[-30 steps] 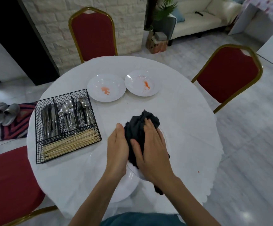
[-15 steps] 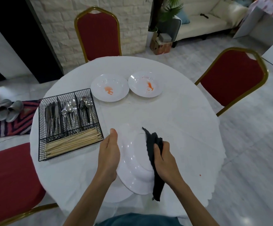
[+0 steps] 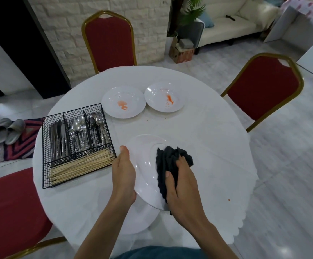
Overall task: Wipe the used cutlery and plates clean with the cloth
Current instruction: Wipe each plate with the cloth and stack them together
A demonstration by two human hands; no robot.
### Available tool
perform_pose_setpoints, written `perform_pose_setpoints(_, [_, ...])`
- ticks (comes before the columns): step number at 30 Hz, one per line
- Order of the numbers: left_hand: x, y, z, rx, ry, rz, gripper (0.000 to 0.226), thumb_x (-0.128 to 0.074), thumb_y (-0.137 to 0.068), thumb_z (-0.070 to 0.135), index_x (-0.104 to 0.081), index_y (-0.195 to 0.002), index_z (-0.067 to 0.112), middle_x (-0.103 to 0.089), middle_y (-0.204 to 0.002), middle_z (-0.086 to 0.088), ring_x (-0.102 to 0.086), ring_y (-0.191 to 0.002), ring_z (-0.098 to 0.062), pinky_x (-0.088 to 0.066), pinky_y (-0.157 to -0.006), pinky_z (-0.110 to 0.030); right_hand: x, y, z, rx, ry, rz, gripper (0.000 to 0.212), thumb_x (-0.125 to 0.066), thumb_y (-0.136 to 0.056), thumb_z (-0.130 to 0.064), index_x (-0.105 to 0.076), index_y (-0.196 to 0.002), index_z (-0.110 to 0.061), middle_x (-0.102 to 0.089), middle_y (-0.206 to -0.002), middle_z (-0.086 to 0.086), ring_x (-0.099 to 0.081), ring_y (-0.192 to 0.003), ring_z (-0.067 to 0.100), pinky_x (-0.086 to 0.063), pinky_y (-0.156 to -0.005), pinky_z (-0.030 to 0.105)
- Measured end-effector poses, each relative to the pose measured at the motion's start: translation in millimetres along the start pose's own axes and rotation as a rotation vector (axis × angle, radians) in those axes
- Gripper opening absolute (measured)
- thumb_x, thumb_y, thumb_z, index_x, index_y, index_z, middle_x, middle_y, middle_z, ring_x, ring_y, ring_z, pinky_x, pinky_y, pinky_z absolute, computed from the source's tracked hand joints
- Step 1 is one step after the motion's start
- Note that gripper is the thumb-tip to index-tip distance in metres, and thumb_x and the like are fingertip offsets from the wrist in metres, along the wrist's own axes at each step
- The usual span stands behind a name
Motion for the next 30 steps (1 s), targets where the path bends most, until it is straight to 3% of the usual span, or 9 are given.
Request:
perform_pose_setpoints(5, [-22.4, 22.4, 2.4, -0.159, -0.183, -0.097, 0.053, -0.034, -0.103, 0.055, -0.068, -0.116, 0.015, -0.072, -0.111, -0.006, -0.067, -0.109, -0.023, -0.051, -0.101, -0.047, -17.2, -0.2, -34.7, 0.143, 0.117, -0.075, 0.052, -0.028, -0.105, -0.037, -0.032, -0.153, -0.018, -0.029, -0.164, -0.004, -0.020, -0.152, 0.008, -0.023, -0.124, 0.039])
perform_pose_setpoints(8, [-33.2, 33.5, 1.0, -0.306, -0.369, -0.185, 0.045, -0.031, -0.106, 0.050, -0.072, -0.102, 0.032, -0.076, -0.098, 0.008, -0.070, -0.096, -0.006, -0.055, -0.090, -0.033, -11.5, -29.2, -39.1, 0.166, 0.072, -0.068, 0.043, -0.034, -0.105, -0.031, -0.042, -0.146, -0.021, -0.048, -0.151, -0.005, -0.039, -0.143, 0.009, -0.033, -0.118, 0.035])
perform_pose_setpoints(10, [-34.1, 35.7, 1.6, -0.338, -0.435, -0.228, 0.044, -0.032, -0.106, 0.050, -0.070, -0.100, 0.029, -0.074, -0.095, 0.010, -0.067, -0.091, -0.003, -0.052, -0.085, -0.026, -1.0, -49.6, -26.5, 0.057, -0.012, -0.067, 0.029, -0.039, -0.104, -0.031, -0.048, -0.132, -0.026, -0.062, -0.127, -0.007, -0.057, -0.117, 0.011, -0.046, -0.100, 0.034])
perform_pose_setpoints(14, [-26.2, 36.1, 7.5, -0.239, -0.358, -0.222, 0.050, -0.035, -0.102, 0.057, -0.063, -0.092, 0.016, -0.061, -0.086, 0.013, -0.055, -0.085, -0.004, -0.042, -0.086, -0.030, 15.0, -62.0, 13.6, -0.315, -0.131, -0.163, 0.021, -0.035, -0.106, -0.041, -0.046, -0.115, -0.026, -0.065, -0.101, -0.003, -0.063, -0.094, 0.018, -0.049, -0.076, 0.030])
perform_pose_setpoints(17, [-12.1, 23.6, 10.3, -0.109, -0.186, -0.143, 0.032, -0.043, -0.101, 0.054, -0.061, -0.105, 0.029, -0.063, -0.103, 0.017, -0.060, -0.104, -0.008, -0.043, -0.105, -0.037, 20.7, -48.3, 24.9, -0.352, -0.122, -0.168, 0.024, -0.034, -0.107, -0.043, -0.045, -0.120, -0.026, -0.066, -0.107, -0.002, -0.064, -0.096, 0.017, -0.050, -0.081, 0.035])
perform_pose_setpoints(21, [1.3, 6.9, 13.1, -0.055, -0.006, -0.025, 0.044, -0.047, -0.101, 0.053, -0.059, -0.125, 0.018, -0.070, -0.114, -0.001, -0.069, -0.102, -0.021, -0.057, -0.084, -0.042, 15.0, -22.0, 6.6, -0.169, -0.122, -0.089, 0.035, -0.042, -0.106, -0.029, -0.038, -0.140, -0.034, -0.052, -0.131, -0.017, -0.053, -0.115, 0.000, -0.039, -0.097, 0.022])
perform_pose_setpoints(24, [1.4, 3.6, 14.0, -0.041, 0.042, 0.040, 0.054, -0.049, -0.097, 0.058, -0.056, -0.129, 0.016, -0.067, -0.122, 0.000, -0.064, -0.111, -0.023, -0.052, -0.098, -0.048, -0.3, -1.3, -24.5, 0.030, -0.018, -0.083, 0.044, -0.039, -0.100, -0.037, -0.043, -0.143, -0.027, -0.042, -0.152, -0.013, -0.038, -0.141, 0.006, -0.033, -0.117, 0.034])
perform_pose_setpoints(27, [-10.3, 10.1, 15.8, -0.100, -0.105, -0.016, 0.047, -0.041, -0.101, 0.054, -0.066, -0.108, 0.014, -0.070, -0.108, -0.003, -0.064, -0.105, -0.020, -0.050, -0.103, -0.047, -14.5, 4.1, -43.0, 0.169, 0.065, -0.139, 0.042, -0.043, -0.101, -0.030, -0.042, -0.142, -0.023, -0.030, -0.162, -0.013, -0.018, -0.151, 0.001, -0.017, -0.125, 0.031])
perform_pose_setpoints(30, [-21.9, 18.3, 12.7, -0.200, -0.259, -0.136, 0.050, -0.035, -0.106, 0.047, -0.073, -0.097, 0.017, -0.076, -0.098, -0.004, -0.070, -0.102, -0.019, -0.054, -0.096, -0.043, -9.0, -17.5, -38.5, 0.173, 0.049, -0.106, 0.040, -0.045, -0.101, -0.029, -0.045, -0.140, -0.022, -0.043, -0.155, -0.007, -0.035, -0.145, 0.009, -0.028, -0.121, 0.034])
Point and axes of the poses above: each hand's wrist, its own y-axis away from the middle knuckle, its own x-axis out of the back of the hand, z = x × y, the point moved 6 cm from there along -y, towards the middle knuckle
